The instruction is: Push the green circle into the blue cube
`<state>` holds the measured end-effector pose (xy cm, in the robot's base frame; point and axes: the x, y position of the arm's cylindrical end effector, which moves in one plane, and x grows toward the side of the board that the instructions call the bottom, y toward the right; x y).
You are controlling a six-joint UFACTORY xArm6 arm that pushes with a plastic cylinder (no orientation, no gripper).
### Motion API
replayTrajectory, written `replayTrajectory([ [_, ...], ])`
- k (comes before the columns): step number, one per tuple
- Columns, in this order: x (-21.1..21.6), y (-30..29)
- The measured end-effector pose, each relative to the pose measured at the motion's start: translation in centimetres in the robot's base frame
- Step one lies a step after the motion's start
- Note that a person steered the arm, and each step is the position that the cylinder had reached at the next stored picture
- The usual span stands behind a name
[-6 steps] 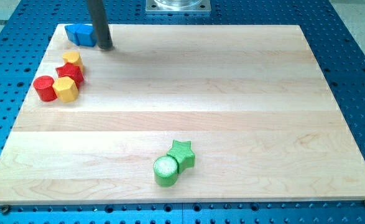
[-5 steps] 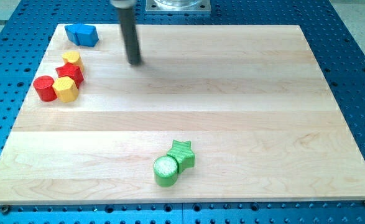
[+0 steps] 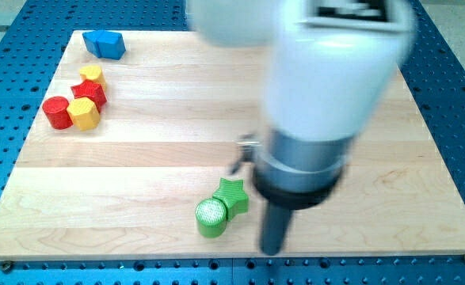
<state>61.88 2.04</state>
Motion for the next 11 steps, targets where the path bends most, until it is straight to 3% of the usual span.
replayTrajectory([
  [2,-1.0,-8.3],
  [3,-2.0,-9.3],
  [4,-0.1,-8.0],
  [6,-6.6,-4.1],
  [7,-10.9,-6.0],
  [9,-7.8,-9.6],
  [11,-19.4,-11.5],
])
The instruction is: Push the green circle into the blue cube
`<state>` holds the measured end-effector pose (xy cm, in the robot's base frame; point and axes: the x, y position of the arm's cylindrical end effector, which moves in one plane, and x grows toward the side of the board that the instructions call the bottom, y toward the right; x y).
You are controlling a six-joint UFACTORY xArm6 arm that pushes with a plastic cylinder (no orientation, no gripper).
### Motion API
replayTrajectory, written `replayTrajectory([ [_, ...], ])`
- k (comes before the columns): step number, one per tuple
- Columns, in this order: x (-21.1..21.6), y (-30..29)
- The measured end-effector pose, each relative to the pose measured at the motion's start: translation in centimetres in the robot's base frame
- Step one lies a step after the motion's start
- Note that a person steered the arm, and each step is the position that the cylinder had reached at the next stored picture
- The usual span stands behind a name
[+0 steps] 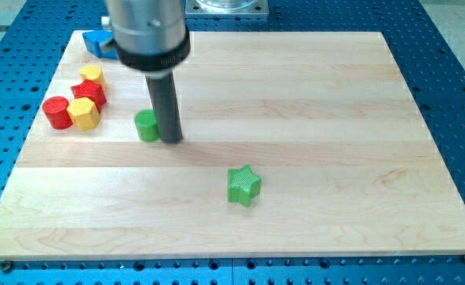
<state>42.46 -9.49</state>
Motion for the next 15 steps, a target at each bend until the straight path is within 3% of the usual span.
replayTrajectory([
  [1,-1.8,-1.6],
  [2,3.0,-0.4],
  [3,4.2,-5.7],
  [4,1.1,-6.1],
  [5,-5.5,-6.1],
  [6,-8.0,-5.5],
  [8,-5.5,-4.4],
  [10,-11.8,-2.5],
  [13,-13.4,3.6],
  [15,-14.5,-2.2],
])
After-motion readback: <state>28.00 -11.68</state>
